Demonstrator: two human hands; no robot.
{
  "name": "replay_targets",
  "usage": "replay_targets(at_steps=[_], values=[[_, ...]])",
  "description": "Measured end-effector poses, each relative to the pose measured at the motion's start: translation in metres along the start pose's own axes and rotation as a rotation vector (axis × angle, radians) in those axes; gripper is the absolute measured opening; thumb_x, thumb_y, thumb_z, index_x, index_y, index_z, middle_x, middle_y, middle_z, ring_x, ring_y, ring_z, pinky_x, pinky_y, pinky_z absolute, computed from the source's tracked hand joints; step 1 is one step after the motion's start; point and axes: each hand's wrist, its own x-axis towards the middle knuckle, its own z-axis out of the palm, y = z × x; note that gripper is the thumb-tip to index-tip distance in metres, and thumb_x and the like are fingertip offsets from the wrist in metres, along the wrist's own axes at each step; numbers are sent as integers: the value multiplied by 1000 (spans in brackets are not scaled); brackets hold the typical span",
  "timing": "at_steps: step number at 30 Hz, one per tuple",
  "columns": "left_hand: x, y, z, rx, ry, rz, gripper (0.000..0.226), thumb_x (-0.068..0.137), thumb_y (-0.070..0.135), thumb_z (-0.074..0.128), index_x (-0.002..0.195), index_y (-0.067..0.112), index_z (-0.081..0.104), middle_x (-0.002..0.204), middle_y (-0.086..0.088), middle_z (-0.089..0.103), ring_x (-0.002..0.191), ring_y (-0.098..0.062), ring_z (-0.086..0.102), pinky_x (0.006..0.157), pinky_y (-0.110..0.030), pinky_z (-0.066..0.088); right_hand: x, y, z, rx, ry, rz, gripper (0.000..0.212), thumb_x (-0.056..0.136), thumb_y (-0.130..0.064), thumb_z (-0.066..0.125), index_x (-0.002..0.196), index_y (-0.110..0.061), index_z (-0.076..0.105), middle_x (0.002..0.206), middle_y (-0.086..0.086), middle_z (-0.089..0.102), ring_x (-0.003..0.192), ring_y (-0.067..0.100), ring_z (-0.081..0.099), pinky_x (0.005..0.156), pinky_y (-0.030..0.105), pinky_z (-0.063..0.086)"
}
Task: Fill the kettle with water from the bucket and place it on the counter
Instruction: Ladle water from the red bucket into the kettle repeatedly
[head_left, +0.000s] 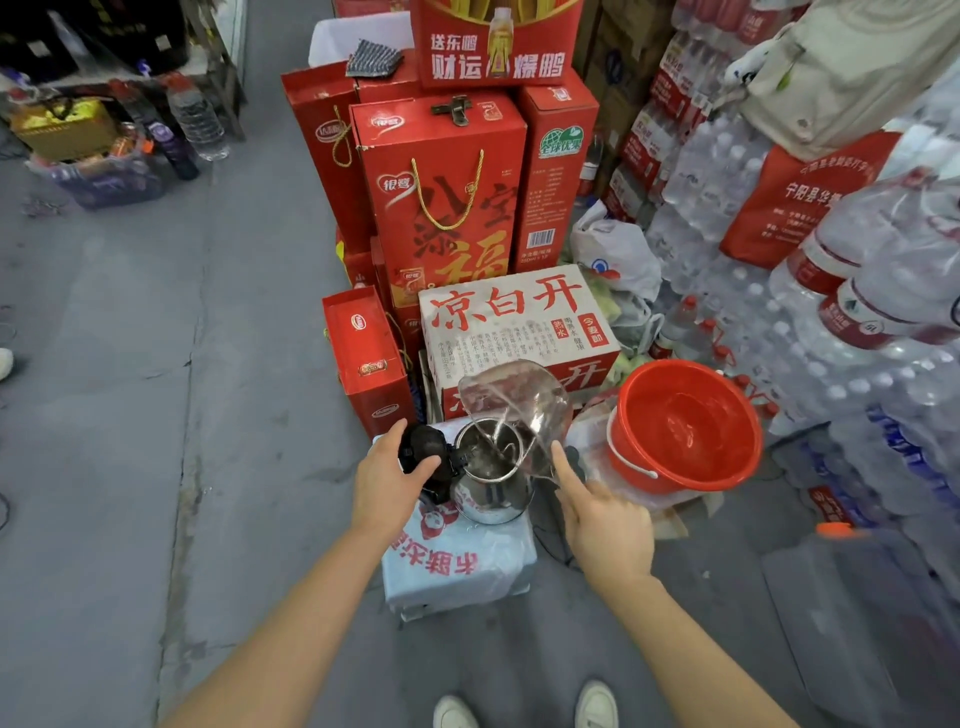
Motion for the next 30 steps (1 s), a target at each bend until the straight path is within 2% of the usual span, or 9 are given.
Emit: replay_targets(at_steps=[3,5,7,10,13,17,21,25,30], values=[[-1,3,1,-5,14,4,70,84,30,71,145,15,40,142,-9,51,128,-27,49,104,-39,38,1,1,-14,629,-118,462,60,92,-20,66,145,-38,43,55,5,62,45,21,55,43,26,37],[-3,1,4,-31,30,-6,70,84,28,72,145,15,40,142,-9,51,128,-28,49,106,-42,40,-1,14,-24,1189,-82,777,54,95,-13,62,143,-30,46,57,6,61,40,14,50,37,24,39],[-3,-4,9,-73,42,-30,68,85,33,70,145,18,40,141,-9,53,126,-28,52,104,-47,43,-6,39,-35,1372,50,917,49,96,-10,59,142,-23,50,58,6,61,37,12,49,35,21,39],[-2,-18,22,-113,66,-48,66,87,57,55,144,28,37,138,-6,56,122,-28,55,100,-50,46,-11,101,-42,1242,118,974,55,99,-9,54,150,-22,37,58,6,59,41,10,55,43,25,50],[-10,-16,24,-182,136,-80,52,96,45,48,142,22,40,137,-11,56,121,-31,55,100,-49,44,-7,157,-38,887,-68,905,64,102,-13,47,156,-33,20,74,11,65,55,18,67,59,38,60],[-20,-7,33,-275,221,-96,47,99,29,47,144,15,40,141,-15,51,125,-34,51,104,-45,38,13,201,-25,161,-300,727,62,102,-30,39,156,-37,10,105,13,73,96,34,68,71,35,47],[-21,-2,38,-253,273,-96,45,99,25,48,143,17,43,136,-16,56,121,-33,54,100,-39,37,30,220,-2,-157,-424,552,67,99,-15,36,158,-25,7,110,10,71,98,32,68,70,35,42],[-20,-7,43,-253,313,-121,46,99,26,49,144,18,42,138,-14,55,125,-32,52,104,-41,36,43,226,20,-212,-457,497,74,90,-4,36,158,-20,11,112,8,71,102,31,68,76,36,48],[-20,-1,48,-288,332,-117,46,99,24,49,144,18,43,140,-9,53,125,-25,51,106,-35,36,70,235,41,127,-500,675,57,91,-15,45,148,-22,42,116,14,69,104,33,67,86,38,52]])
